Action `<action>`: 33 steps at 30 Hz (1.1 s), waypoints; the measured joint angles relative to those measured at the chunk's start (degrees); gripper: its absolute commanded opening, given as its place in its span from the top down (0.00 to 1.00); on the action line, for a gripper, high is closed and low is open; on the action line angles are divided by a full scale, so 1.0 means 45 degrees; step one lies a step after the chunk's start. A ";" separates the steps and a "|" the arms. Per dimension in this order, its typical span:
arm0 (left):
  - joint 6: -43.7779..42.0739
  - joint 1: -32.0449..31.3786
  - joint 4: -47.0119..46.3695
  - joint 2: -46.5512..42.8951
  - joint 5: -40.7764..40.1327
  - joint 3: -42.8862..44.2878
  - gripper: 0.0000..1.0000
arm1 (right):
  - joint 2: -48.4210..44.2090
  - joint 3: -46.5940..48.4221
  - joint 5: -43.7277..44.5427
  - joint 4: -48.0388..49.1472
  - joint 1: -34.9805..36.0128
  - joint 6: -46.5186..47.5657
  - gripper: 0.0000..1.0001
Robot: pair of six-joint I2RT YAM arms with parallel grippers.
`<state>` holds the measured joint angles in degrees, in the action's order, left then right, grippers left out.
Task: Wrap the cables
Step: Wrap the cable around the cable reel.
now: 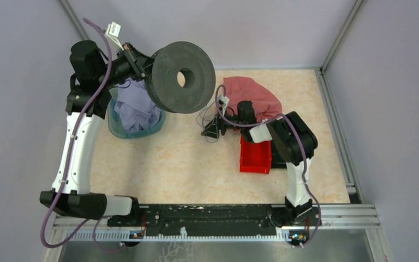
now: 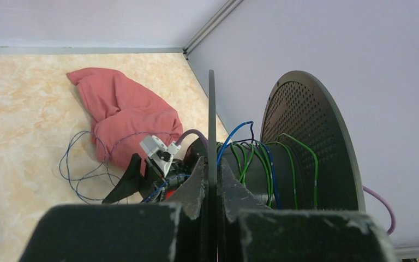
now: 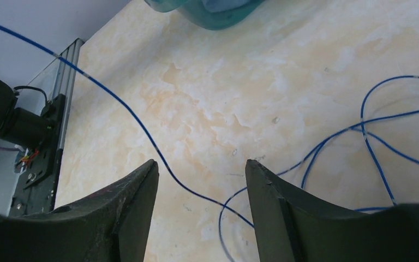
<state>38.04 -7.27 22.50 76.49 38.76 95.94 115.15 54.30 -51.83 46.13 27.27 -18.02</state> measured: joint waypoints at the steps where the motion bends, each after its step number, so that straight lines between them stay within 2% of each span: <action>1: 0.0029 0.0019 -0.0063 0.0000 0.0044 -0.0010 1.00 | 0.0112 0.0097 -0.0005 0.0121 0.0073 -0.0073 0.42; 4: 0.0151 0.0102 -0.0185 0.0000 0.0160 -0.0034 1.00 | 0.0408 0.0325 -0.0010 0.0583 0.0199 -0.0393 0.50; 9: 0.0262 0.0238 -0.0257 0.0000 0.0267 -0.0131 1.00 | 0.0709 0.0452 -0.0102 0.1205 0.0311 -0.1151 0.72; 13: 0.0267 0.0359 -0.0238 0.0000 0.0214 -0.0204 1.00 | 0.0714 0.0457 -0.0209 0.1477 0.0330 -0.1545 0.80; 18: -0.0083 0.0403 0.0049 0.0000 -0.0806 -0.0209 1.00 | 0.0602 0.0457 -0.0223 0.0942 0.0330 -0.1428 1.00; 24: -0.0583 0.0423 0.0879 0.0000 -0.3468 -0.0204 1.00 | -0.0529 0.0452 -0.0175 -0.1991 0.0330 -0.0087 1.00; 29: -0.0928 0.0427 0.1452 0.0005 -0.6105 -0.0204 1.00 | -0.2040 0.0476 -0.0165 -0.5537 0.0335 0.2055 1.00; 33: -0.1103 0.0427 0.1506 0.0058 -0.7213 -0.0204 1.00 | -0.2637 0.0933 -0.0170 -0.8344 0.0403 0.3492 1.00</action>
<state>33.08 -5.34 29.28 76.75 6.31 95.02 103.28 58.50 -52.60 8.58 29.08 -2.31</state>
